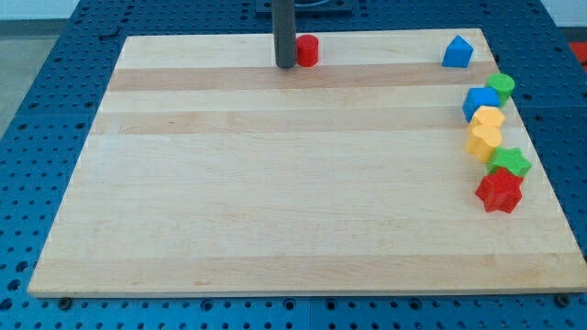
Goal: Point your arm towards the blue triangle
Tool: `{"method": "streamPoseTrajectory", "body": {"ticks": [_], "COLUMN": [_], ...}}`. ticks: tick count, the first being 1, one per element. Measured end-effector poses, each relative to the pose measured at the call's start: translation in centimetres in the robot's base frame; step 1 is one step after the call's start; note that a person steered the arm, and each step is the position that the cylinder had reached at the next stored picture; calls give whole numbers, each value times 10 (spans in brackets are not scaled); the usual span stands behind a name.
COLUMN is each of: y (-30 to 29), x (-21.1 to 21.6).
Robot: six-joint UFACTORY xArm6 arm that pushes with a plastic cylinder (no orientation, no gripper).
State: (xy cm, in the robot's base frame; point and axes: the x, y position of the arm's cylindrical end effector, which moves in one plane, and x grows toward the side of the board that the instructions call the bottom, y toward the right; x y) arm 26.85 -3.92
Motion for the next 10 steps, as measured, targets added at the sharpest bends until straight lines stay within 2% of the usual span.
{"method": "streamPoseTrajectory", "body": {"ticks": [1,2,4,6,8,9,10], "y": [-2,25,123,241,357,385,379], "x": [25,48,71,54,-5,-30,-53]}}
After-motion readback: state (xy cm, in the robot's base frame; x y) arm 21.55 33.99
